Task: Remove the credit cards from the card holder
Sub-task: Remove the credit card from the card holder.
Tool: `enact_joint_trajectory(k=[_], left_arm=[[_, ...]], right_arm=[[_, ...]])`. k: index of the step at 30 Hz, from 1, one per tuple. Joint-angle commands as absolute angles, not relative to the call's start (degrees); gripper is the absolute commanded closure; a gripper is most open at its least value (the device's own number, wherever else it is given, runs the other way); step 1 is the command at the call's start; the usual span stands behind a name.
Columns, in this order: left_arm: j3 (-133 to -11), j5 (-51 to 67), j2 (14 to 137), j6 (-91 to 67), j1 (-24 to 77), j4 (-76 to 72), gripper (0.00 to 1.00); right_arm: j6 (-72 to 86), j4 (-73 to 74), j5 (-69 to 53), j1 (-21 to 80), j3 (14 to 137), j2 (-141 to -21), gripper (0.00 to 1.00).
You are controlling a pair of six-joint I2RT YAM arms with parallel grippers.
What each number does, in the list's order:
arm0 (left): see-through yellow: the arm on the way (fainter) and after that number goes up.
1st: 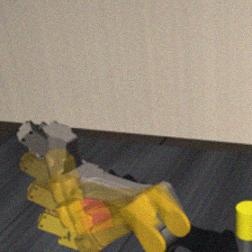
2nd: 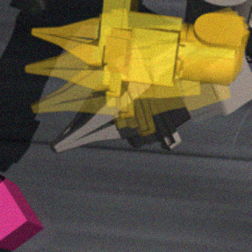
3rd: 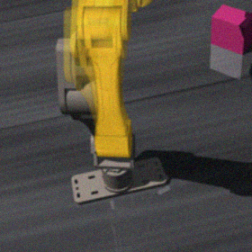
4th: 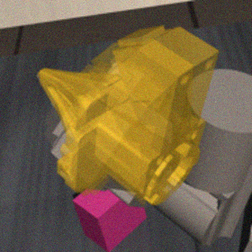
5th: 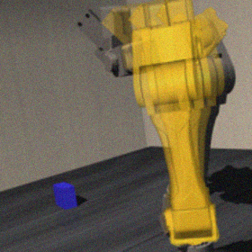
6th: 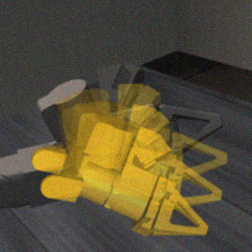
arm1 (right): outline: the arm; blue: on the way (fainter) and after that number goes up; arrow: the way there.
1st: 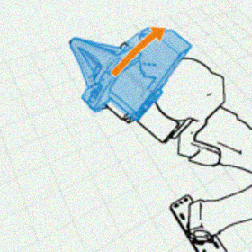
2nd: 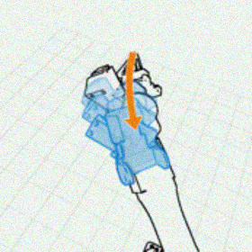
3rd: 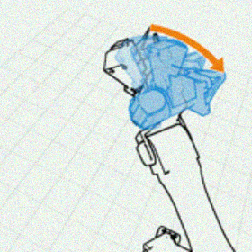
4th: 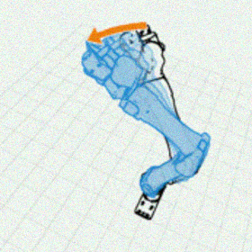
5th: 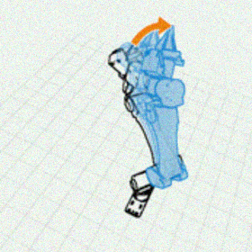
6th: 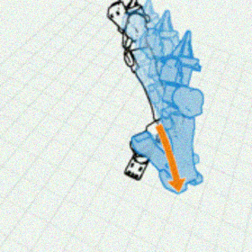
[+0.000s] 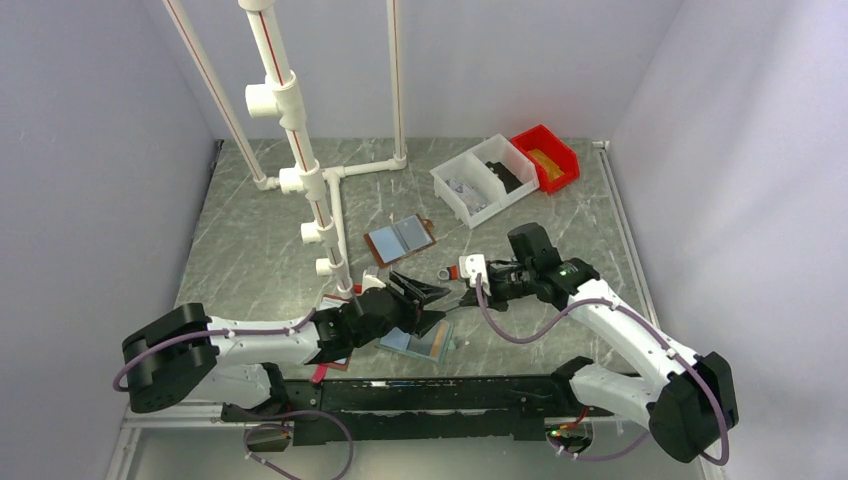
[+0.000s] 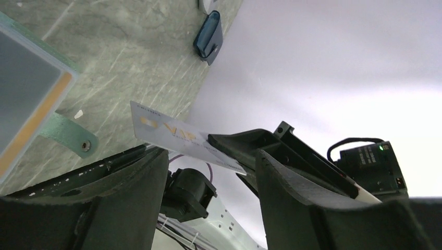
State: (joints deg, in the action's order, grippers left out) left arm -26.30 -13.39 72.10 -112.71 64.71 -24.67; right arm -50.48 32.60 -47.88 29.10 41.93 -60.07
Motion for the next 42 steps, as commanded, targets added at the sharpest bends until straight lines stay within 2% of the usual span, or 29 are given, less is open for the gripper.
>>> enact_joint_trajectory(k=[1, 11, 15, 17, 20, 24, 27, 33, 38, 42], left_arm=[[-28.4, -15.2, 73.4, -115.7, 65.0, -24.0, 0.35], [-29.4, -16.0, 75.0, -117.7, 65.1, -22.6, 0.44], [-29.0, -16.3, 75.1, -118.6, 65.1, -22.9, 0.53], [-28.6, -16.4, 75.1, -119.0, 65.1, -23.1, 0.54], [-28.2, -16.4, 75.4, -119.0, 65.0, -24.1, 0.69], [-27.2, -16.2, 76.3, -119.4, 65.0, -27.5, 0.86], [-26.2, -15.9, 77.2, -119.7, 65.0, -30.2, 1.00], [-24.9, -15.8, 78.1, -118.5, 65.1, -34.5, 1.00], [-23.2, -17.5, 75.1, -112.6, 65.0, -33.6, 1.00], [-21.7, -18.7, 71.1, -101.9, 65.1, -30.3, 1.00]], right_arm=[[-51.3, 29.6, -48.9, 30.1, 41.5, -59.0, 1.00], [-52.5, 29.9, -49.3, 31.5, 41.1, -58.7, 1.00], [-52.8, 29.9, -49.0, 32.0, 40.9, -58.8, 1.00], [-53.0, 30.0, -49.0, 32.1, 40.9, -58.9, 1.00], [-53.7, 30.5, -49.5, 32.3, 40.9, -59.0, 0.98], [-55.5, 32.2, -50.8, 32.4, 41.1, -59.0, 0.87], [-59.0, 35.3, -52.7, 32.4, 41.5, -59.0, 0.73], [-65.3, 42.0, -55.6, 32.2, 42.8, -58.9, 0.47], [-69.8, 48.9, -59.6, 29.0, 45.4, -58.8, 0.35], [-77.2, 58.0, -64.1, 25.0, 48.1, -59.7, 0.27]])
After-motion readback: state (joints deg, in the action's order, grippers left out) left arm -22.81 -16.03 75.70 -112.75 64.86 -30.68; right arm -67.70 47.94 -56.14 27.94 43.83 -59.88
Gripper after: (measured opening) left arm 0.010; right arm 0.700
